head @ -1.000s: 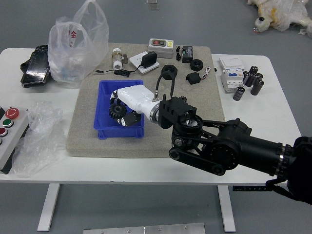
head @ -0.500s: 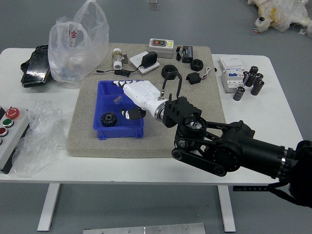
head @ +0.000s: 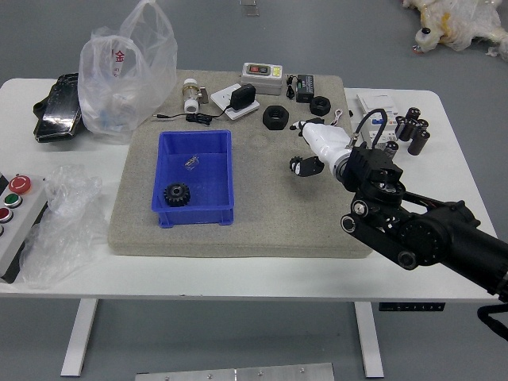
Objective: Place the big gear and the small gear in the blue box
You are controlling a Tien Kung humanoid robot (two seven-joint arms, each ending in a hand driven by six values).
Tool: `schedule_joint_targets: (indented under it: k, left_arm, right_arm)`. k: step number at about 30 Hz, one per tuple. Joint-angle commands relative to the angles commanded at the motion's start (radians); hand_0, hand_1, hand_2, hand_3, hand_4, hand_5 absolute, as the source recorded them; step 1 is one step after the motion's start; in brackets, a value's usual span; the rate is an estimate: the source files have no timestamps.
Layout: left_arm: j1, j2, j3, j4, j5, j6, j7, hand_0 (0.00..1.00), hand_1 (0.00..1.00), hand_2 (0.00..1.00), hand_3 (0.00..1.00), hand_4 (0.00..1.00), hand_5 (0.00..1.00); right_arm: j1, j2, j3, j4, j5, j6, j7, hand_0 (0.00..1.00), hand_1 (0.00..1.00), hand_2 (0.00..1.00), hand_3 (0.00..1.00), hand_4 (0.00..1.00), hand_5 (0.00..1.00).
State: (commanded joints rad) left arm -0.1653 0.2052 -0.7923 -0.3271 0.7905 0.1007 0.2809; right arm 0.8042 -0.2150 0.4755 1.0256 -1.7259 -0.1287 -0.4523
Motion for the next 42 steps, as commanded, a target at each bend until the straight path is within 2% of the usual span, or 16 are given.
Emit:
schedule_joint_targets:
  k: [1,6,7,18,19,24,25,30,31,35,42]
  left_arm:
    - [-0.001,0.000,0.000,0.000,0.000,0.000,0.000,0.656,0.576,0.573,0.713,0.679,0.362]
    - [-0.003,0.000,-0.001,0.000,0.003,-0.001,0.000,0.656,0.576,0.573,0.713,0.679,0.362]
    - [-0.003,0.000,-0.002,0.000,0.004,-0.001,0.001,0.656,0.576,0.573,0.713,0.680,0.363]
    - [-0.006,0.000,-0.007,-0.001,0.014,-0.004,0.005,0.656,0.576,0.573,0.713,0.680,0.362]
    - [-0.006,0.000,-0.008,-0.002,0.015,-0.004,0.005,0.656,0.576,0.573,0.713,0.680,0.362]
    - [-0.006,0.000,-0.010,-0.002,0.019,-0.004,0.007,0.656,0.576,0.573,0.713,0.680,0.362]
    - [-0.006,0.000,-0.010,-0.002,0.019,-0.004,0.007,0.656,0.576,0.573,0.713,0.680,0.362]
    - [-0.007,0.000,-0.010,-0.002,0.020,-0.005,0.008,0.656,0.576,0.573,0.713,0.680,0.362]
    - [-0.007,-0.001,-0.010,-0.002,0.020,-0.005,0.008,0.656,0.576,0.573,0.713,0.680,0.362]
    - [-0.007,-0.001,-0.008,-0.002,0.017,-0.005,0.006,0.656,0.576,0.573,0.713,0.680,0.362]
    - [-0.006,-0.001,-0.007,-0.002,0.015,-0.004,0.005,0.656,0.576,0.573,0.713,0.680,0.362]
  right_arm:
    - [0.000,0.003,-0.007,-0.009,0.005,0.000,0.002,0.490,0.704,0.811,0.854,0.747,0.198]
    - [0.023,0.023,-0.043,-0.063,0.033,-0.006,0.016,0.490,0.704,0.811,0.854,0.747,0.198]
    - [0.031,0.028,-0.053,-0.079,0.042,-0.008,0.021,0.457,0.688,0.796,0.835,0.734,0.187]
    - [0.102,0.076,-0.158,-0.221,0.151,-0.039,0.068,0.431,0.667,0.759,0.796,0.704,0.167]
    - [0.107,0.079,-0.167,-0.231,0.162,-0.042,0.072,0.389,0.611,0.632,0.681,0.573,0.186]
    - [0.125,0.088,-0.210,-0.270,0.212,-0.051,0.088,0.389,0.611,0.632,0.681,0.573,0.186]
    - [0.127,0.089,-0.217,-0.274,0.219,-0.053,0.090,0.373,0.556,0.534,0.611,0.421,0.111]
    - [0.129,0.096,-0.245,-0.286,0.245,-0.062,0.100,0.373,0.556,0.534,0.611,0.421,0.111]
    - [0.129,0.097,-0.248,-0.287,0.248,-0.064,0.100,0.365,0.528,0.451,0.538,0.500,0.030]
    - [0.126,0.098,-0.256,-0.285,0.251,-0.071,0.105,0.365,0.528,0.451,0.538,0.500,0.030]
    - [0.123,0.075,-0.192,-0.246,0.194,-0.080,0.100,0.361,0.527,0.437,0.514,0.496,0.022]
